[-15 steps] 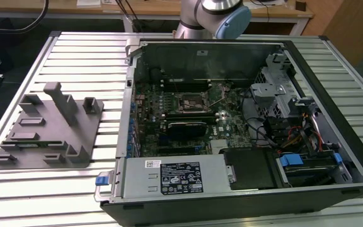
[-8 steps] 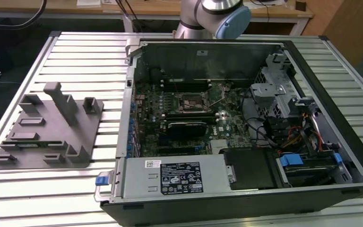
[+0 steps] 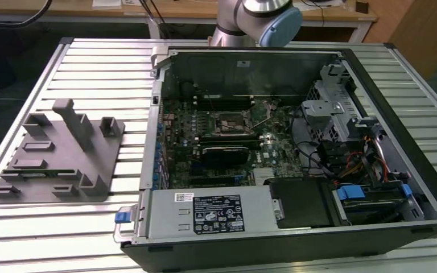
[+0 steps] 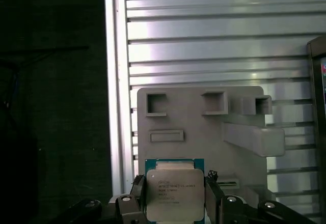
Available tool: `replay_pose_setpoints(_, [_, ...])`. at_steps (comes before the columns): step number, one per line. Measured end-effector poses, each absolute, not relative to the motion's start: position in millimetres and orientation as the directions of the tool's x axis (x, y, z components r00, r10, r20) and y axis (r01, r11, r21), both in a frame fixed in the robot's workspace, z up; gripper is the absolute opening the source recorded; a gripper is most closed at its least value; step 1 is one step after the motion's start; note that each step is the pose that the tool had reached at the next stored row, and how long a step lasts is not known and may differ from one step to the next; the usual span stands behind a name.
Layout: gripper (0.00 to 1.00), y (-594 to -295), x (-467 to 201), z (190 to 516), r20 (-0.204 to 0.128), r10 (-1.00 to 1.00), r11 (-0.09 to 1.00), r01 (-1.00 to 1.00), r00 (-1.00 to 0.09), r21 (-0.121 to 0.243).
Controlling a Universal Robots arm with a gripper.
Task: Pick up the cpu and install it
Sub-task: 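Pick up the cpu and move it towards the insertion slot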
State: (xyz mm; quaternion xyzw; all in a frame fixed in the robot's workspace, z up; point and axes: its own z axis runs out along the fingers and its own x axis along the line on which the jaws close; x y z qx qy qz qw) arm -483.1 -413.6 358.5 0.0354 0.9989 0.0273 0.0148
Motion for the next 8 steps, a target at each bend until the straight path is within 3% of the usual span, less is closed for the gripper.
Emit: replay_pose_setpoints(8, [0.55, -413.6, -483.1, 368.1, -0.028, 0.072, 0.996, 0.07, -0.997, 0.056])
